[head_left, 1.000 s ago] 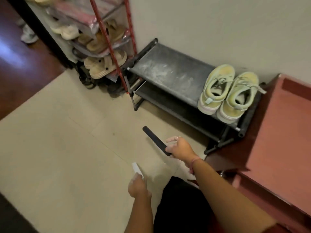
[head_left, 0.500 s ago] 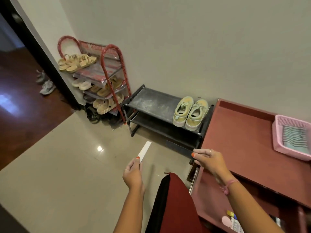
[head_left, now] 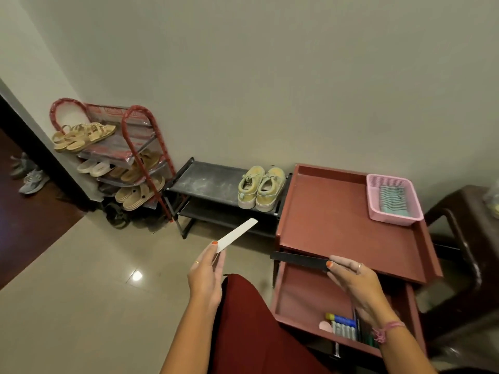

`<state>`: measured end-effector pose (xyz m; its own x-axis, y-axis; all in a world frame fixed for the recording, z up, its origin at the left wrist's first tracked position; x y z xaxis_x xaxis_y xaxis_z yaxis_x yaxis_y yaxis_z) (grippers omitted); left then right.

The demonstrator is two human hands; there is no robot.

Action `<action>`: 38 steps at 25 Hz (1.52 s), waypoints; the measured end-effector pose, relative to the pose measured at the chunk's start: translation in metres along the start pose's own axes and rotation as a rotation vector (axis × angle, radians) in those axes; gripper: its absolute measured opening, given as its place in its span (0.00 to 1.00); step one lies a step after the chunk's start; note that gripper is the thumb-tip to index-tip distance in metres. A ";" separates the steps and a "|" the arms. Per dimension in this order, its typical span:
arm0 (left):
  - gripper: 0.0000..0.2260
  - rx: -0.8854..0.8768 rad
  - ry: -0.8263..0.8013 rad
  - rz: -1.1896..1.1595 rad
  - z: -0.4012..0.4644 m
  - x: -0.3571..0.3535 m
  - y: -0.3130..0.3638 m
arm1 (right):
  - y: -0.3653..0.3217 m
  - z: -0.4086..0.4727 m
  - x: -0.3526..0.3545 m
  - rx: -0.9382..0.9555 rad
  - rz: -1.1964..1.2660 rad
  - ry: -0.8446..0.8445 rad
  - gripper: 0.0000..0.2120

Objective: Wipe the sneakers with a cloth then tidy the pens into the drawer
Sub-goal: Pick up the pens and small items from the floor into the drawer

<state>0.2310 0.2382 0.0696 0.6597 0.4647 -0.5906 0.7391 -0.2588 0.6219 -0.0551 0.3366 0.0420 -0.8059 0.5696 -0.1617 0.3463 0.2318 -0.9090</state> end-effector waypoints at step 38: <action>0.10 0.358 -0.099 0.625 0.082 -0.032 -0.196 | 0.172 0.165 0.130 -0.361 -1.582 -0.021 0.11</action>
<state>0.0768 0.2044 -0.0757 0.9699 0.0649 -0.2346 0.2083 -0.7197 0.6623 -0.1795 0.3204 -0.1985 -0.4519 -0.4155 0.7894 -0.7047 0.7089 -0.0303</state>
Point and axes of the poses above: each hand's wrist, its own z-axis towards the middle knuckle, its own x-axis out of the back of the hand, y = z × x, the point moved 2 cm from there along z, towards the middle knuckle, and after that the axes turned 4 degrees about -z, right-handed, at the moved point
